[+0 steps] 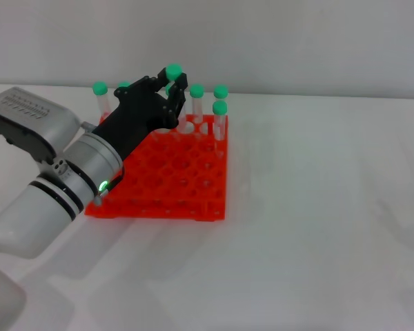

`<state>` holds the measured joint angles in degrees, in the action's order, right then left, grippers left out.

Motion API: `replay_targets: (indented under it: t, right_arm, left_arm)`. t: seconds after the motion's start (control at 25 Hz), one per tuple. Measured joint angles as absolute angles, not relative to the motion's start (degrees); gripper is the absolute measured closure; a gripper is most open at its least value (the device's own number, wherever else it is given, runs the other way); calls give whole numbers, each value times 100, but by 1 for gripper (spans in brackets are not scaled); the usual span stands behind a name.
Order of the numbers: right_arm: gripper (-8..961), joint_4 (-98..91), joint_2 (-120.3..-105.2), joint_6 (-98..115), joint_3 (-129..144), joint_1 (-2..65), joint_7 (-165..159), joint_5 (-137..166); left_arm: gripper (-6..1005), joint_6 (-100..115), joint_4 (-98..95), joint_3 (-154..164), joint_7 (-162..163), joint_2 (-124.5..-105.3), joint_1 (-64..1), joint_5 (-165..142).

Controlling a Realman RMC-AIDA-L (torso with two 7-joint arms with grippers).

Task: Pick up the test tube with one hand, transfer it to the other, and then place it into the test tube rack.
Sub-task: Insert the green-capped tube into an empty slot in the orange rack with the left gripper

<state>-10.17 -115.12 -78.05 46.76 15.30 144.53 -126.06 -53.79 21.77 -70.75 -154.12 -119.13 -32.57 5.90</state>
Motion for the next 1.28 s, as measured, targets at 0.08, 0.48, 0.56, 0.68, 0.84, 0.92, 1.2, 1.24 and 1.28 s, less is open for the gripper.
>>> replay_targets:
  t: [0.08, 0.48, 0.56, 0.68, 0.84, 0.92, 1.2, 1.24, 1.28]
  right_arm:
    - [76, -991, -11513, -7805, 4678, 1549, 14461, -12605]
    - [76, -960, -11514, -7805, 4751, 1566, 14458, -12603]
    - [76, -956, -11514, -7805, 4770, 1565, 14457, -12603]
    - [76, -954, -11514, -7805, 4808, 1564, 14457, -12603]
    - [76, -954, -11514, -7805, 4818, 1564, 14453, -12603]
    - [76, -953, -11513, -7806, 4818, 1564, 14450, -12603]
    - [76, -914, -11513, -7824, 4816, 1566, 14457, -12603]
    - [76, -914, -11513, -7829, 4816, 1567, 14457, -12604]
    - [76, -914, -11513, -7836, 4816, 1567, 14457, -12603]
  left_arm:
    - [732, -5357, 2178, -7055, -15460, -11918, -3287, 574]
    - [730, -5233, 2178, -7040, -15480, -11947, -3326, 492]
    - [730, -5175, 2179, -7040, -15480, -11950, -3331, 492]
    - [729, -5114, 2180, -7040, -15479, -11952, -3346, 492]
    - [728, -5105, 2180, -7040, -15476, -11958, -3385, 492]
    - [728, -5083, 2149, -7036, -15471, -11966, -3429, 491]
    - [727, -5008, 2037, -6999, -15445, -11972, -3513, 520]
    - [727, -4988, 2037, -6997, -15440, -11972, -3527, 526]
    - [727, -4975, 2037, -6997, -15435, -11972, -3542, 526]
